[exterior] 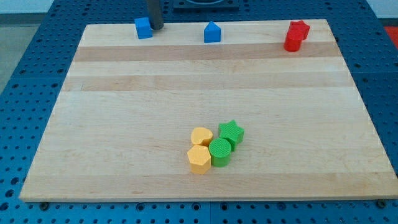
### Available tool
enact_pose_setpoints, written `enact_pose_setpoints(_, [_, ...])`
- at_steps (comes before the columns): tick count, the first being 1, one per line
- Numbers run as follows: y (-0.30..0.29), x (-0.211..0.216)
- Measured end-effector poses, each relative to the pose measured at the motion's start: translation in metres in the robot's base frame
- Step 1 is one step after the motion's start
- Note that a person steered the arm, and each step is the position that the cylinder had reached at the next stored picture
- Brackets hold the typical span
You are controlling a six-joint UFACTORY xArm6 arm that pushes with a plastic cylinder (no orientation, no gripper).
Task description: Move your arm at blue triangle
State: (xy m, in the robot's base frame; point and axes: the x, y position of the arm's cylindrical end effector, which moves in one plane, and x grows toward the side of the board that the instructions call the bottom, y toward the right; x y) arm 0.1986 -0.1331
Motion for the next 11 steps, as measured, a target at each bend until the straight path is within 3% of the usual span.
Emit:
enact_pose_setpoints(3, [-0.082,0.032])
enact_pose_setpoints(4, [-0.073,0.025])
enact_pose_setpoints(8, [0.057,-0.006])
enact_pose_setpoints(11, [0.152,-0.003])
